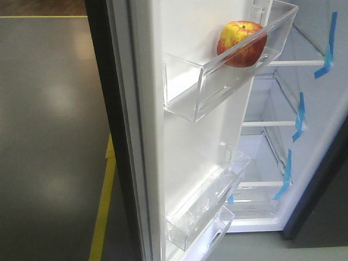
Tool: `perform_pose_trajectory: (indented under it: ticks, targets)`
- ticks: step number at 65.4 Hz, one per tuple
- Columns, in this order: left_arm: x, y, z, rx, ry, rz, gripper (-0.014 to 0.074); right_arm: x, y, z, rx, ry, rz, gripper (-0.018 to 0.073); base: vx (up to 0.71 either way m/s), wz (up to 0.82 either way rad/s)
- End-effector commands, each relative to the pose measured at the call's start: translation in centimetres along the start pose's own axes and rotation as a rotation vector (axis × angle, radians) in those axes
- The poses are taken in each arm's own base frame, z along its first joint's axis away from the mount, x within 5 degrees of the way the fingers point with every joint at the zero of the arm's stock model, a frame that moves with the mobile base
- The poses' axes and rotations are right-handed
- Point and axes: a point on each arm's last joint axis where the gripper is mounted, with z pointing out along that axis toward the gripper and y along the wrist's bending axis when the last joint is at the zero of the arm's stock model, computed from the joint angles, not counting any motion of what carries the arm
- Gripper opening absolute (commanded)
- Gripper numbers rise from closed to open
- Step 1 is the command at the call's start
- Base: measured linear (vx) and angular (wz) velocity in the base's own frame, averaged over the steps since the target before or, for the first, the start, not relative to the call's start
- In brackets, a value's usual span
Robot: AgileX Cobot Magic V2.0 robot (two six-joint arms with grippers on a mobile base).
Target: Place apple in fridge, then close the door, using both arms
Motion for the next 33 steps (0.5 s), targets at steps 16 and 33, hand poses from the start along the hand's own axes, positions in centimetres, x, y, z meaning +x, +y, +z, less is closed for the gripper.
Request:
perform_pose_trajectory:
  ticks: [16,33]
  targets:
    - [-6.0,-1.7,5.9,-0.056,0.345,0.116,-0.0006,-0.5,0.0,-0.1,-0.007,0.003,-0.002,0.0539,0.00,0.00]
    - [-7.7,-2.3,12.9,-0.088,0.708,0.196,-0.0006,-0.5,0.0,-0.1,-0.007,0.003,-0.002,0.0539,0.00,0.00]
